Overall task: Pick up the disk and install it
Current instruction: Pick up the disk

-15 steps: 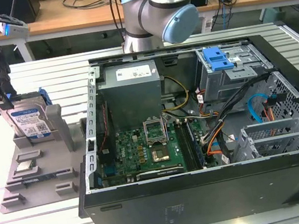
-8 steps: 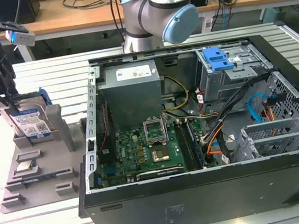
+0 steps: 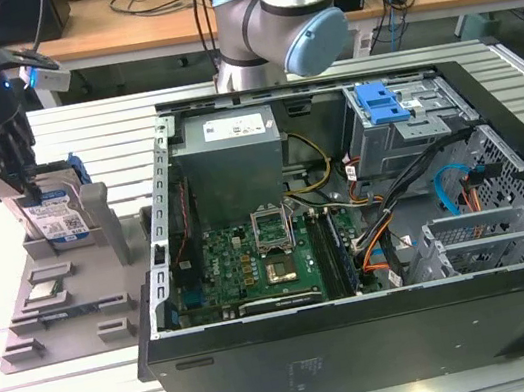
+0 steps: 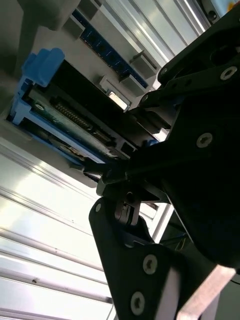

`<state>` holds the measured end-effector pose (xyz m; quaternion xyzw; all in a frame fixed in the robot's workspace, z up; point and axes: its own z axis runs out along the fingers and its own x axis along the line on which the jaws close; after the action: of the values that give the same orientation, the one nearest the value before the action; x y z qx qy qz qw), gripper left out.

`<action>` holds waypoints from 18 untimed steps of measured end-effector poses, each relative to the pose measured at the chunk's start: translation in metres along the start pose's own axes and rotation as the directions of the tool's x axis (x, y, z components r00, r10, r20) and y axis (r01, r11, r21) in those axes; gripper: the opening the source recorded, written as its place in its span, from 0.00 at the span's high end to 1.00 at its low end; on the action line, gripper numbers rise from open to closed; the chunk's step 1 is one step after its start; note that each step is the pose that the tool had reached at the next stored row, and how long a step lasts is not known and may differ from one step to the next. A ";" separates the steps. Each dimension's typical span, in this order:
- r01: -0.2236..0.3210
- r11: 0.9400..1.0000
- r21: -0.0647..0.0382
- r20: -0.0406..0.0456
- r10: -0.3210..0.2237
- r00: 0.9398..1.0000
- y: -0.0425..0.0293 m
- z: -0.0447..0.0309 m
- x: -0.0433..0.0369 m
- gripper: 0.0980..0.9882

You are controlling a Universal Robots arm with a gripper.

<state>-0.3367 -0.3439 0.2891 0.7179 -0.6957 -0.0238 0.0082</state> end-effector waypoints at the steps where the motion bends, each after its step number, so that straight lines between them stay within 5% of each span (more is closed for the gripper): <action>1: 0.000 1.000 0.000 0.000 0.000 1.000 -0.0001 0.0009 0.0000 0.57; 8: 0.000 1.000 0.000 0.000 0.000 1.000 -0.0002 0.0018 0.0001 0.59; 10: 0.000 1.000 0.000 0.000 0.000 1.000 -0.0002 0.0020 0.0000 0.70; 18: 0.000 1.000 0.000 0.000 0.000 1.000 -0.0002 0.0024 0.0001 0.70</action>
<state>-0.3366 -0.3439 0.2867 0.7179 -0.6957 -0.0238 0.0082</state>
